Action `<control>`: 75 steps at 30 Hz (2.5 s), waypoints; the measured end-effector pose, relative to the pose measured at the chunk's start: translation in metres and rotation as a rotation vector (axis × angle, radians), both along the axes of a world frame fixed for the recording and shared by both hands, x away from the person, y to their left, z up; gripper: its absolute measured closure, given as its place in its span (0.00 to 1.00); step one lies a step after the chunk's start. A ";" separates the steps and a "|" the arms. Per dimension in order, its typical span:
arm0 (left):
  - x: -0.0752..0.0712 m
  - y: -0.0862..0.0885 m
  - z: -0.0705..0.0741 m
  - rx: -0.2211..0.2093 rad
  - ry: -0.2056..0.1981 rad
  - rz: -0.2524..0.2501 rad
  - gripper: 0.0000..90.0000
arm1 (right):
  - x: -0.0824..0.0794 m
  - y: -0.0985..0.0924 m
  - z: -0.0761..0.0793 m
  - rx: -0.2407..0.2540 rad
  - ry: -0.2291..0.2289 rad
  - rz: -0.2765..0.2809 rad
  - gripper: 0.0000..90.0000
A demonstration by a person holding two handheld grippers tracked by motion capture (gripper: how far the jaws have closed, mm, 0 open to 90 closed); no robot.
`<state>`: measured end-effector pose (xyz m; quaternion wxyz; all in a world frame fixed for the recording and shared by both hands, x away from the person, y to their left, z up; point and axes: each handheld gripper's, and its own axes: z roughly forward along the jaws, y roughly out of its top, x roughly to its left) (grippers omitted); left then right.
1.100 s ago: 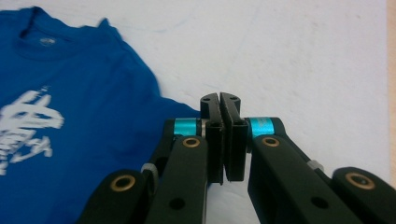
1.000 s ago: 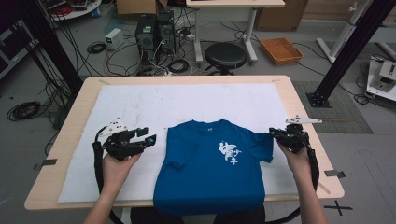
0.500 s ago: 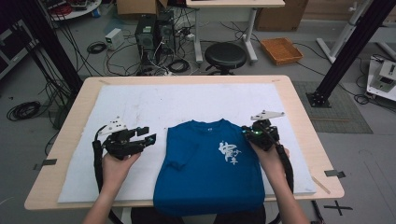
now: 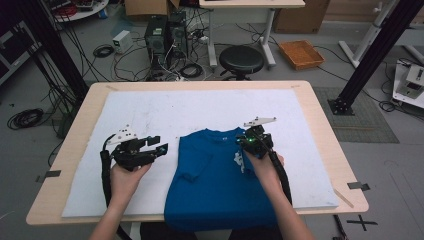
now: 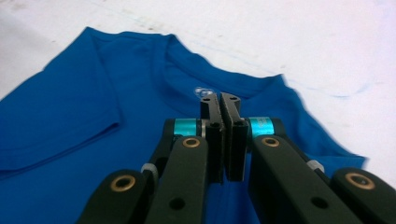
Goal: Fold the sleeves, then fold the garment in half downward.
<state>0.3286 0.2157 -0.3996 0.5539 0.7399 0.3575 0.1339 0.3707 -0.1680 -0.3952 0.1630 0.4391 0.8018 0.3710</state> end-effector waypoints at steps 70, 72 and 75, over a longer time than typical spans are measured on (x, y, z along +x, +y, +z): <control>0.013 -0.018 0.012 0.016 -0.011 0.037 0.42 | -0.006 -0.117 0.012 0.170 -0.189 -0.040 0.34; 0.016 -0.021 0.012 0.026 -0.002 0.037 0.42 | -0.005 -0.117 0.010 0.164 -0.186 -0.035 0.35; 0.024 -0.027 0.012 0.038 0.006 0.026 0.42 | -0.001 -0.115 0.009 0.156 -0.182 -0.040 0.35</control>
